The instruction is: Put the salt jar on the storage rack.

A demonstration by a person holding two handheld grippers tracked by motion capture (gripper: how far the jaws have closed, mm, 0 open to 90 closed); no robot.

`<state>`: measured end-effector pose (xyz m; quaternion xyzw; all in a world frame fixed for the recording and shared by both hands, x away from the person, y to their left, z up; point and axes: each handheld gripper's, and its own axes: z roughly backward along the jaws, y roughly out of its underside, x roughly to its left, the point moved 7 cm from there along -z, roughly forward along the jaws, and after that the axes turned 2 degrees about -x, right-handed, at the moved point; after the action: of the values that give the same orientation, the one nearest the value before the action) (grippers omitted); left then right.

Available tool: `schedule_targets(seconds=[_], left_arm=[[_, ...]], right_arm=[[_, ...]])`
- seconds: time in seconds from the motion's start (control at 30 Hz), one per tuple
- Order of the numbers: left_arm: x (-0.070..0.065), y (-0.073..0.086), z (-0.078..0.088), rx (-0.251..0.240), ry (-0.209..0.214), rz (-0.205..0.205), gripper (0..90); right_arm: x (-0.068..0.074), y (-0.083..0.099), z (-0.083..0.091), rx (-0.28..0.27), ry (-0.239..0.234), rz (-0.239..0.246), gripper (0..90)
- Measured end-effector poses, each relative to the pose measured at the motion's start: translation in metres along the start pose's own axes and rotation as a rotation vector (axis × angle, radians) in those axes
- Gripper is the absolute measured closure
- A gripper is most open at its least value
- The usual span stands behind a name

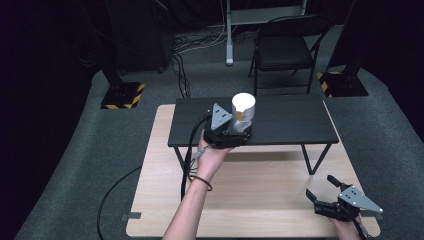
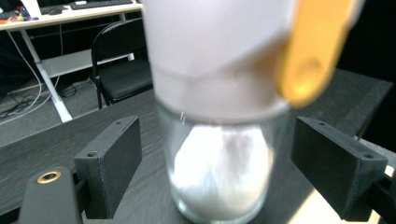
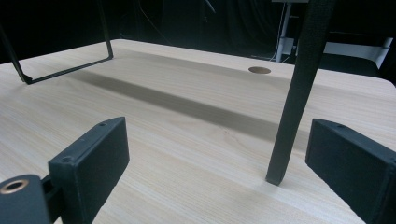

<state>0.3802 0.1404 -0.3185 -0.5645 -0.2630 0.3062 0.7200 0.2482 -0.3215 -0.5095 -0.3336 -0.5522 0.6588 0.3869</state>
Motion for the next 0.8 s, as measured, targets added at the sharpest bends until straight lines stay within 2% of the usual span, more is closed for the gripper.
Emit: schedule_targets(seconds=[0.1, 0.2, 0.27, 0.3, 0.33, 0.5, 0.57, 0.6, 0.7, 0.8], left_arm=[[0.001, 0.009, 0.017, -0.012, 0.008, -0.022, 16.3], [-0.002, 0.021, 0.036, -0.025, 0.008, -0.067, 16.3], [-0.002, 0.035, 0.051, -0.047, 0.010, -0.097, 16.4], [-0.002, 0.035, 0.051, -0.047, 0.010, -0.097, 16.4], [-0.001, 0.047, 0.064, -0.049, 0.014, -0.115, 16.4], [-0.002, 0.084, 0.097, -0.060, 0.009, -0.083, 16.4], [-0.005, 0.098, 0.109, -0.057, -0.004, -0.099, 16.3], [-0.008, 0.109, 0.117, -0.052, -0.029, -0.116, 16.4], [-0.012, 0.134, 0.133, -0.036, -0.066, -0.119, 16.3], [-0.009, 0.155, 0.144, -0.016, -0.078, -0.080, 16.3]], right_arm=[[0.000, 0.000, 0.000, 0.000, 0.002, 0.000, 4.8], [0.000, 0.000, 0.000, 0.001, 0.002, 0.001, 4.8], [0.001, 0.000, 0.000, 0.002, 0.003, 0.001, 4.8], [0.001, 0.000, 0.000, 0.001, 0.003, 0.001, 4.8], [0.001, 0.000, 0.000, 0.002, 0.003, 0.001, 4.8], [0.001, 0.000, 0.000, 0.001, 0.006, 0.002, 4.8], [0.001, 0.000, 0.000, 0.002, 0.007, 0.001, 4.8], [0.001, 0.000, 0.000, 0.001, 0.007, 0.001, 4.8], [0.001, 0.000, -0.001, 0.002, 0.006, 0.001, 4.8], [0.001, 0.000, -0.001, 0.001, 0.004, 0.001, 4.8]])
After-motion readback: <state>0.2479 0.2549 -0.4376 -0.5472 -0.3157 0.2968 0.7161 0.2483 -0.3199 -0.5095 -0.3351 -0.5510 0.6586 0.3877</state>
